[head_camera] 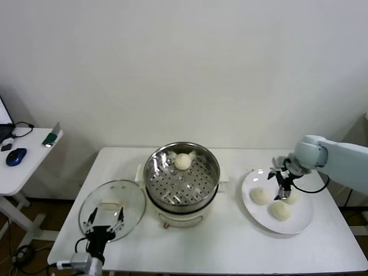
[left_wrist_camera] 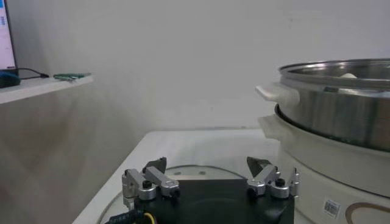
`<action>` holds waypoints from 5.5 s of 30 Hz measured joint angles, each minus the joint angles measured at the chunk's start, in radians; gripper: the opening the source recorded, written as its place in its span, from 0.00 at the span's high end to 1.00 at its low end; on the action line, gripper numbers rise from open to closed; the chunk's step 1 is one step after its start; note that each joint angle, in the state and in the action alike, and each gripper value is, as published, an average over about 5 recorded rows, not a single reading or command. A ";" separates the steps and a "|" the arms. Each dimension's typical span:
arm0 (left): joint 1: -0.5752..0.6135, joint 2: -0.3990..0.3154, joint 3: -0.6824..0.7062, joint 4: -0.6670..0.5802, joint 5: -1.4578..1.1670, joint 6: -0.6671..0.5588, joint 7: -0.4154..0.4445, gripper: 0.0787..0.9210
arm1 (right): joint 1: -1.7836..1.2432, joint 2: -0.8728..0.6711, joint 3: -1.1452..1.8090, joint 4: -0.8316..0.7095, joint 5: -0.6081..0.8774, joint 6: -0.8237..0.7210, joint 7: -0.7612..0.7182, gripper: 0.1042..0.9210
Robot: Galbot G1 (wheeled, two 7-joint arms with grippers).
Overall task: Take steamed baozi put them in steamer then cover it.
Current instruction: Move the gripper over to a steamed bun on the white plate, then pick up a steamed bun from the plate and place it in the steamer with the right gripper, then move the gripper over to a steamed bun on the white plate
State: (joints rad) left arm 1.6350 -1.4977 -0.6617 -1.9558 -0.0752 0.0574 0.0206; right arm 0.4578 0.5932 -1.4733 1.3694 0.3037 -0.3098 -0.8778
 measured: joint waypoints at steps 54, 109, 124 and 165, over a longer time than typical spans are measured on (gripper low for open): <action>-0.004 -0.001 0.001 0.004 0.007 0.004 -0.004 0.12 | -0.253 0.126 0.256 -0.188 -0.037 -0.036 -0.010 0.35; 0.002 0.004 -0.018 -0.031 0.006 -0.003 -0.008 0.12 | 0.255 0.791 -0.083 -0.074 0.510 -0.221 0.158 0.35; 0.001 0.008 -0.018 -0.031 0.002 -0.001 -0.008 0.12 | 0.169 0.863 -0.080 -0.158 0.442 -0.228 0.162 0.27; -0.003 0.002 -0.020 -0.036 0.012 0.007 -0.004 0.12 | 0.311 0.046 -0.192 0.076 0.090 0.060 -0.101 0.12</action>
State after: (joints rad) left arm 1.6323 -1.4955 -0.6819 -1.9918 -0.0634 0.0641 0.0169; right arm 0.7692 0.6390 -1.6651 1.4457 0.3935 -0.2494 -0.9793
